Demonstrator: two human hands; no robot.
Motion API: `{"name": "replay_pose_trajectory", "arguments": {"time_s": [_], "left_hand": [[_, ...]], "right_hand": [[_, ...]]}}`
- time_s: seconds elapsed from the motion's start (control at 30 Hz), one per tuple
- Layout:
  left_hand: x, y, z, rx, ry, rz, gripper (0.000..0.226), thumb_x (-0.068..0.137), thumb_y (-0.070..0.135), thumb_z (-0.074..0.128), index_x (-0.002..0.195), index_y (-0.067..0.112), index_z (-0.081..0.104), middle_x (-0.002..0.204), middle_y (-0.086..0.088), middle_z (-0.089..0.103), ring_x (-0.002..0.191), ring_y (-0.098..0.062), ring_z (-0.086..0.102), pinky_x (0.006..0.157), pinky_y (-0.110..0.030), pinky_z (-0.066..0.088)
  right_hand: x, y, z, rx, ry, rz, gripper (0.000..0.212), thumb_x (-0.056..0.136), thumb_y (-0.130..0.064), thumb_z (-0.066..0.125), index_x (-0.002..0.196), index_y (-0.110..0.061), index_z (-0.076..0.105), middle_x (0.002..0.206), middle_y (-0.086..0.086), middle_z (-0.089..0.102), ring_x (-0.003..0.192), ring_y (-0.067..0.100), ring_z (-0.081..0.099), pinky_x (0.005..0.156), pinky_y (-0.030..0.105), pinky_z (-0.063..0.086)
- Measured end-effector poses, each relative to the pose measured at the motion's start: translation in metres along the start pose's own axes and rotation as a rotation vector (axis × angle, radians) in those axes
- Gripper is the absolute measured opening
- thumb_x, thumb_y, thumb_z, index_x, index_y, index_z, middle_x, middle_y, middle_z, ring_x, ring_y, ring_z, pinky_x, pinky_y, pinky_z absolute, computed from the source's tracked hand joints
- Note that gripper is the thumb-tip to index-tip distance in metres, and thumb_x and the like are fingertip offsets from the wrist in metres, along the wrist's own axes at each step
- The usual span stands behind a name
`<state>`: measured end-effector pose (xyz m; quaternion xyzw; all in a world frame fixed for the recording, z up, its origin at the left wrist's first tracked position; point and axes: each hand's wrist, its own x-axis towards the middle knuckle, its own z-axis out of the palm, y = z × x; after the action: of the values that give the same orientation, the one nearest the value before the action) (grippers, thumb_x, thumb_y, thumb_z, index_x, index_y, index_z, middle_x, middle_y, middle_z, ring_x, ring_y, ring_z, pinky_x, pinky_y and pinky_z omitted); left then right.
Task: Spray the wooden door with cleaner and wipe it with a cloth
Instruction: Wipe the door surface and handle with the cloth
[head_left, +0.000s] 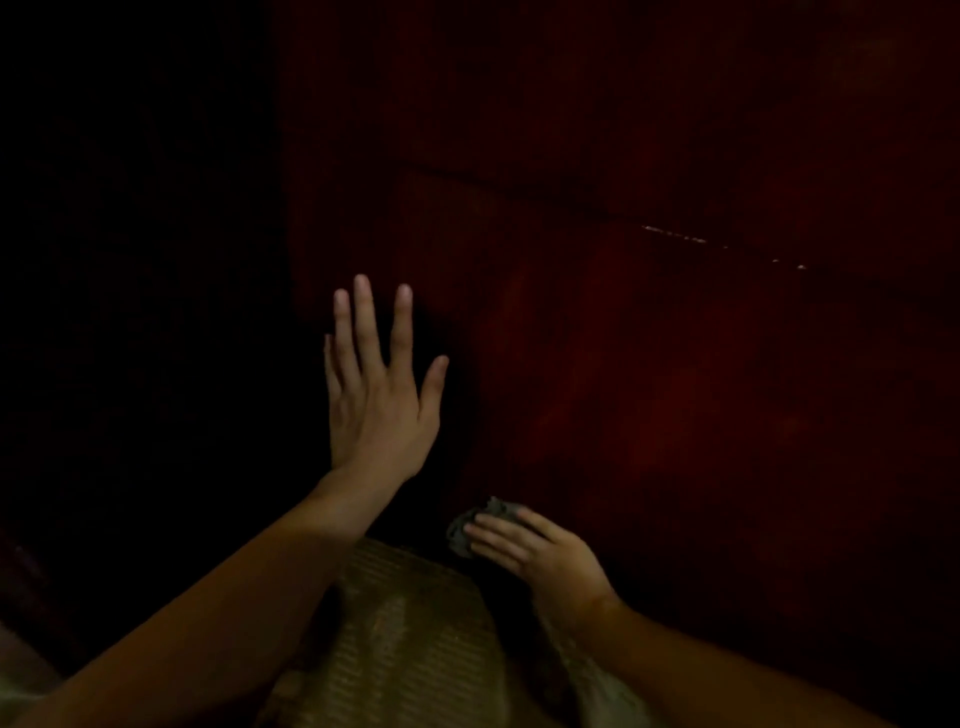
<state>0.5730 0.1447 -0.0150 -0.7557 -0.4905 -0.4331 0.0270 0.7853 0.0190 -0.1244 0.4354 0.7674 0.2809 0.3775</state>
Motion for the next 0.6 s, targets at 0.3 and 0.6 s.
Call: {"name": "replay_pose_trajectory", "arguments": {"time_s": [0.3, 0.6], "left_hand": [[0.021, 0.084, -0.002, -0.055, 0.063, 0.108, 0.067, 0.108, 0.051, 0.034, 0.166, 0.036, 0.002, 0.172, -0.016, -0.012, 0.158, -0.046, -0.011, 0.118, -0.078, 0.004], [0.027, 0.189, 0.011, -0.087, 0.195, 0.268, 0.064, 0.109, 0.049, 0.035, 0.165, 0.034, 0.008, 0.170, -0.019, -0.001, 0.156, -0.051, 0.000, 0.116, -0.080, 0.001]], "right_hand": [[-0.136, 0.194, -0.089, 0.056, 0.639, 0.672, 0.069, 0.103, -0.059, 0.040, 0.164, -0.033, 0.020, 0.172, -0.001, 0.010, 0.159, 0.021, 0.002, 0.126, 0.049, -0.001], [-0.233, 0.193, -0.019, 0.088, 0.538, 0.933, 0.075, 0.104, -0.060, 0.039, 0.165, -0.030, 0.006, 0.171, 0.005, -0.012, 0.159, 0.030, -0.010, 0.125, 0.058, -0.003]]}}
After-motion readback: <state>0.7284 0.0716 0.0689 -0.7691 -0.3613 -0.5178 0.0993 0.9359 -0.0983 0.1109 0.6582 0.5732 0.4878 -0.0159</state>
